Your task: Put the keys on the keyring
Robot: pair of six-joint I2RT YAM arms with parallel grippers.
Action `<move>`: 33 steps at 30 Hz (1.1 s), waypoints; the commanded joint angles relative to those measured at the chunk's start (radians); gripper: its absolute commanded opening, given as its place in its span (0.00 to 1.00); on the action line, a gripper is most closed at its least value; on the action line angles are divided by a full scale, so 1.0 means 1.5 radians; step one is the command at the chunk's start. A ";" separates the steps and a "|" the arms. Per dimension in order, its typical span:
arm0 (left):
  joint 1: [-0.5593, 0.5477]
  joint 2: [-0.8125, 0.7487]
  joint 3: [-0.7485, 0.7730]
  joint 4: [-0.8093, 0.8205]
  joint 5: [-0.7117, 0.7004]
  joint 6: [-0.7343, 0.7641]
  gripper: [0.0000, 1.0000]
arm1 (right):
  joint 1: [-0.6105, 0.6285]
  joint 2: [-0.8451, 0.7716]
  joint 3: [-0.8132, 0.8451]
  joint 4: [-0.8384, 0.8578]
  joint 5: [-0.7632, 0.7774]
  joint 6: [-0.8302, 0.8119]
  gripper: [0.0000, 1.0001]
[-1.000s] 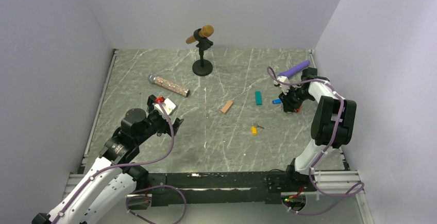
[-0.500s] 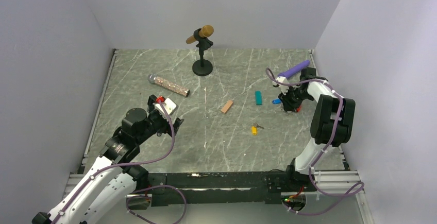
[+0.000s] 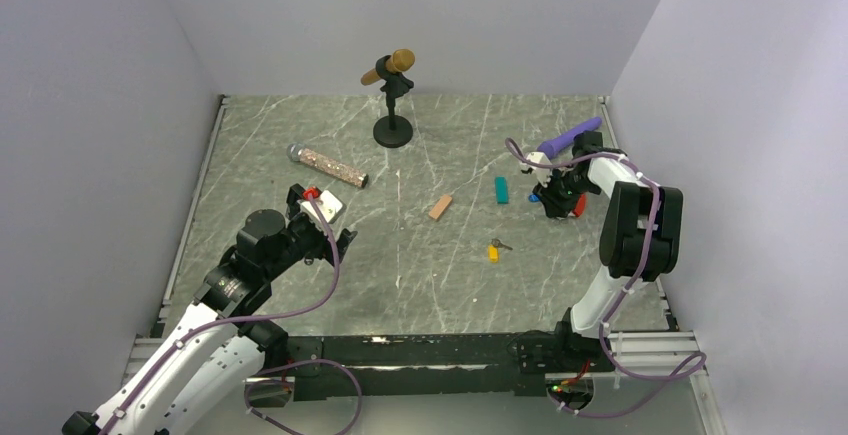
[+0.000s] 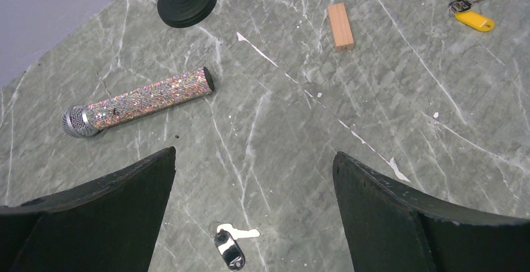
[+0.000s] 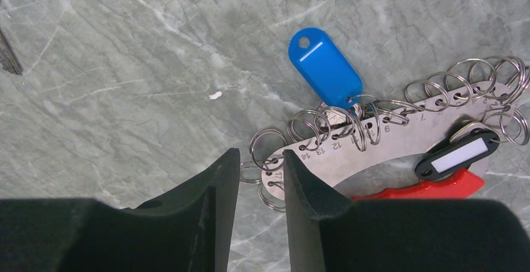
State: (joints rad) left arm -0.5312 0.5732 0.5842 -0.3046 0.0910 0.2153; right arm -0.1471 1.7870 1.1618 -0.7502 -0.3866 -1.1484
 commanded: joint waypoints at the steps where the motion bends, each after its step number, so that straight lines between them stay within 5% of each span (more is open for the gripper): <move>1: 0.004 -0.002 0.022 0.016 0.016 -0.003 0.99 | 0.003 0.004 0.004 0.005 0.023 -0.019 0.36; 10: 0.004 -0.002 0.022 0.016 0.016 -0.003 0.99 | 0.020 0.008 -0.009 0.026 0.059 -0.027 0.33; 18: 0.007 0.000 0.022 0.017 0.019 -0.003 0.99 | 0.021 -0.004 0.001 0.000 0.037 -0.037 0.04; 33: 0.008 0.001 0.023 0.016 0.020 -0.004 1.00 | -0.002 0.039 0.148 -0.198 -0.192 0.057 0.01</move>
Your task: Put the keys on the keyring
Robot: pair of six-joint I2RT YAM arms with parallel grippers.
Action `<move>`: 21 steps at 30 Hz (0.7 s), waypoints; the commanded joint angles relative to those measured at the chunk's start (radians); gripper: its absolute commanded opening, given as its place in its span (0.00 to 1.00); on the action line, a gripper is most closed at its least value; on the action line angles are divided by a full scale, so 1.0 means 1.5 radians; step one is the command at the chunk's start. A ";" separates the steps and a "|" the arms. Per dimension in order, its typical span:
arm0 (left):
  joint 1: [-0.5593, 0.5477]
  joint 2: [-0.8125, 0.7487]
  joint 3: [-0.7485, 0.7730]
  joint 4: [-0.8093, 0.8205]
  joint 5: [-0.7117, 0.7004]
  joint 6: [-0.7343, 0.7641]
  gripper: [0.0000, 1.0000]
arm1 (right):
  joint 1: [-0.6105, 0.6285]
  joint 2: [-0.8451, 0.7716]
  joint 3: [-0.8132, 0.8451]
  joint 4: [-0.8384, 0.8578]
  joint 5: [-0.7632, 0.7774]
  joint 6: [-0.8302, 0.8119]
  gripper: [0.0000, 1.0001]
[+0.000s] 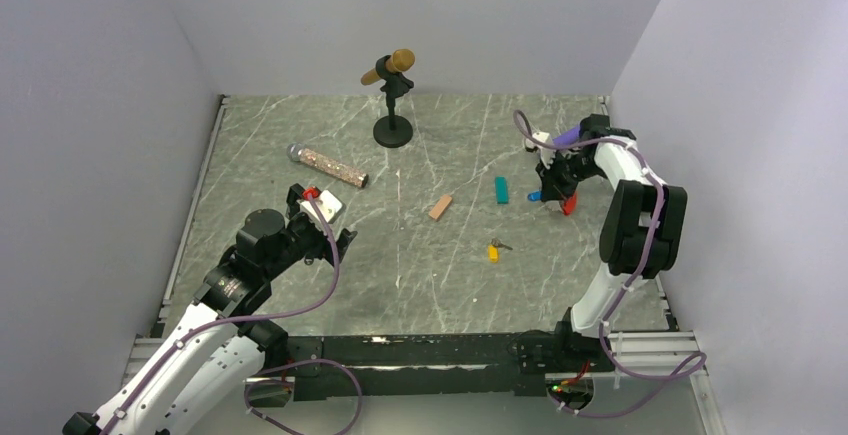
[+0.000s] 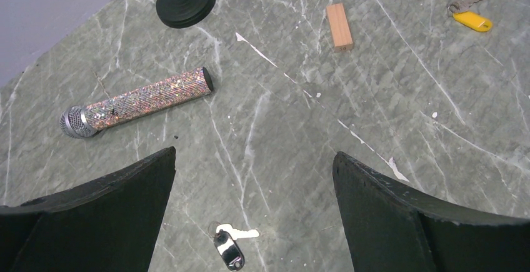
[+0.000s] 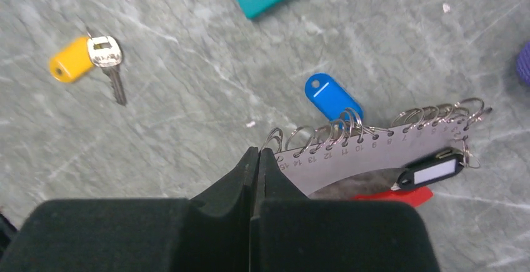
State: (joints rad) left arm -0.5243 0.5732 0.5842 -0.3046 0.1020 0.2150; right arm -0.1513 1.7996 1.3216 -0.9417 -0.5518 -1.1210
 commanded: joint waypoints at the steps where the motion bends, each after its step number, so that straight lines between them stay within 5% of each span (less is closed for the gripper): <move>1: 0.004 0.001 0.022 0.015 0.013 -0.004 0.99 | 0.003 0.039 0.041 -0.067 -0.077 0.048 0.01; 21: 0.005 -0.003 0.022 0.015 0.009 -0.003 0.99 | 0.014 0.074 0.030 -0.058 -0.041 0.075 0.22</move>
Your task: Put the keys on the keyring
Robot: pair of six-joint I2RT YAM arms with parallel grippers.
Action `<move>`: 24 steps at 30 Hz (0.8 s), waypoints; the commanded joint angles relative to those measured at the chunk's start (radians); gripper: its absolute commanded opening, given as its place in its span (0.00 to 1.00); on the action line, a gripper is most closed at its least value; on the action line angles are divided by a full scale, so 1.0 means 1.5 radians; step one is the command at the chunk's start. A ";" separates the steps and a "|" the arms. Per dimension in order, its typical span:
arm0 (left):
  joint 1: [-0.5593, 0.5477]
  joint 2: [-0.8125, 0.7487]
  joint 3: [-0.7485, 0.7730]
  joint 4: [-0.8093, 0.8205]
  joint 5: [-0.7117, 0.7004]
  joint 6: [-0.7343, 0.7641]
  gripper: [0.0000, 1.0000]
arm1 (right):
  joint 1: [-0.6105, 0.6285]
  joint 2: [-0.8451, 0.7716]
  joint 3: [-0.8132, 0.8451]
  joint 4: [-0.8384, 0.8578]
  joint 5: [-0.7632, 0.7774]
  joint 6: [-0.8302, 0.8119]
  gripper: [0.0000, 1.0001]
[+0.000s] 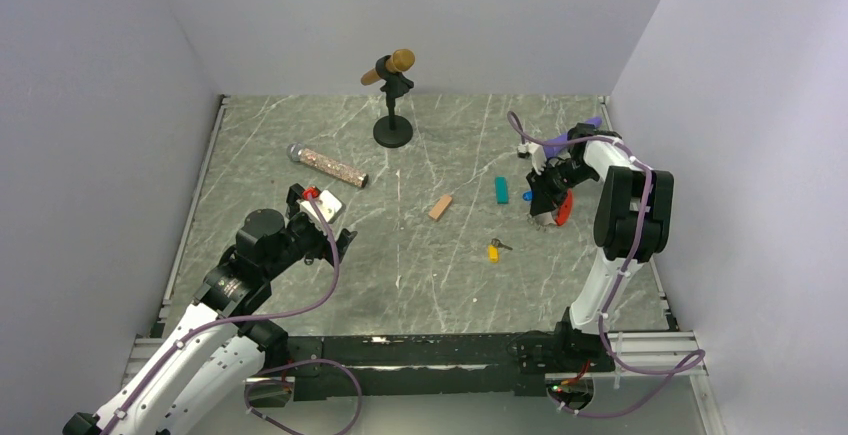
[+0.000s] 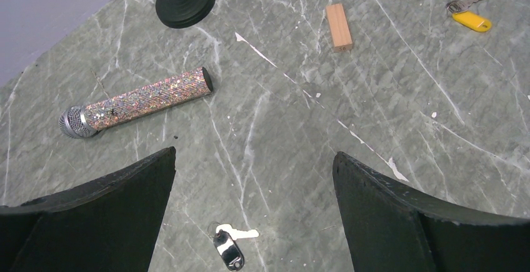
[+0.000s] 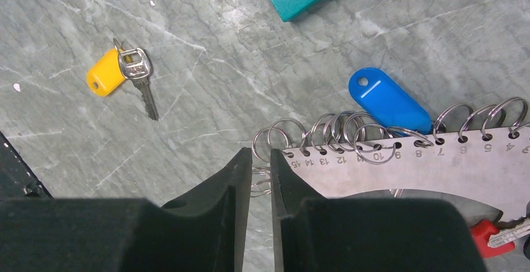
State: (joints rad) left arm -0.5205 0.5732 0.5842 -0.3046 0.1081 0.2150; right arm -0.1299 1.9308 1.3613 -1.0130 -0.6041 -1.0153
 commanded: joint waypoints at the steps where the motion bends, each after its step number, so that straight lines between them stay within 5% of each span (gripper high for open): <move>1: 0.002 -0.004 0.021 0.015 0.006 -0.003 0.99 | 0.000 -0.014 0.003 -0.014 -0.004 0.001 0.22; 12: 0.002 -0.001 0.022 0.015 0.008 -0.003 0.99 | 0.007 -0.050 -0.048 -0.016 0.002 -0.097 0.26; 24: 0.004 0.006 0.023 0.016 0.011 -0.004 0.99 | 0.016 -0.067 -0.053 0.032 0.003 -0.068 0.29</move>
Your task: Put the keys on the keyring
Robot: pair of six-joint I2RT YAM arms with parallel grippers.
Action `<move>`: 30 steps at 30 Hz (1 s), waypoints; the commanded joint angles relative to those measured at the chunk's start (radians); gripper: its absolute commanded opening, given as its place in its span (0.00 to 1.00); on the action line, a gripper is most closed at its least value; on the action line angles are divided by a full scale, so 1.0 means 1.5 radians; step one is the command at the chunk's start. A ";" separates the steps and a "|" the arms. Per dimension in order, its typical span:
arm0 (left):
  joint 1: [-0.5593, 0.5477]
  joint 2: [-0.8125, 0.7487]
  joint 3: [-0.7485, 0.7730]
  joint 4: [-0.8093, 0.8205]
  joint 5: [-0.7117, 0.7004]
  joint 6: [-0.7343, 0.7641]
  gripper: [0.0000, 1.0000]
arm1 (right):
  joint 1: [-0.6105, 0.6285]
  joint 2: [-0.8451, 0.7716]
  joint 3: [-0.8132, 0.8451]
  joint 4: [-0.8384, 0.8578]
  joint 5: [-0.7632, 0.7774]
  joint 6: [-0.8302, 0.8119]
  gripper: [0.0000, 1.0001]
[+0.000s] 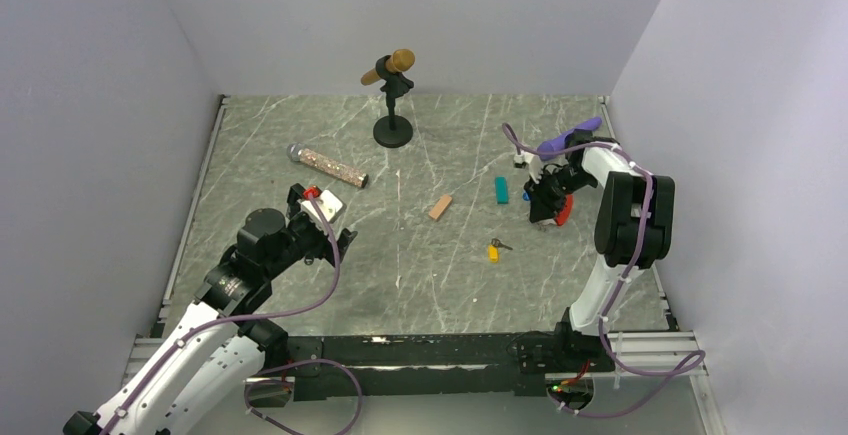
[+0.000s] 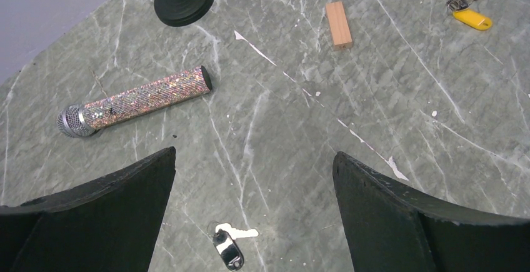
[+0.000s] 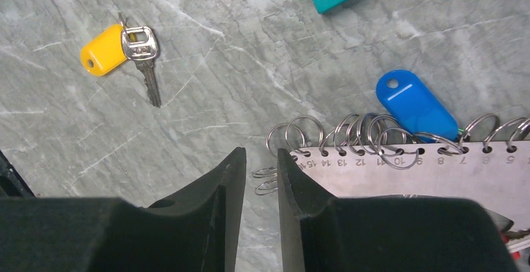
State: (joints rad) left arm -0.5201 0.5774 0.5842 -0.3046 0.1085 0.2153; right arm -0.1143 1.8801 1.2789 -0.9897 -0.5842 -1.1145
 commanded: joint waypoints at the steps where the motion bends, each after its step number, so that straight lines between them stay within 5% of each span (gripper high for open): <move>1: 0.004 0.004 0.023 0.016 0.011 -0.004 0.99 | 0.008 -0.033 0.002 0.018 -0.010 0.001 0.29; 30: 0.008 0.003 0.023 0.016 0.016 -0.006 0.99 | 0.056 0.005 -0.001 0.060 0.096 0.039 0.27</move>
State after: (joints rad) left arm -0.5137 0.5861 0.5842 -0.3046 0.1127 0.2150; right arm -0.0376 1.8793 1.2789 -0.9108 -0.4671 -1.0618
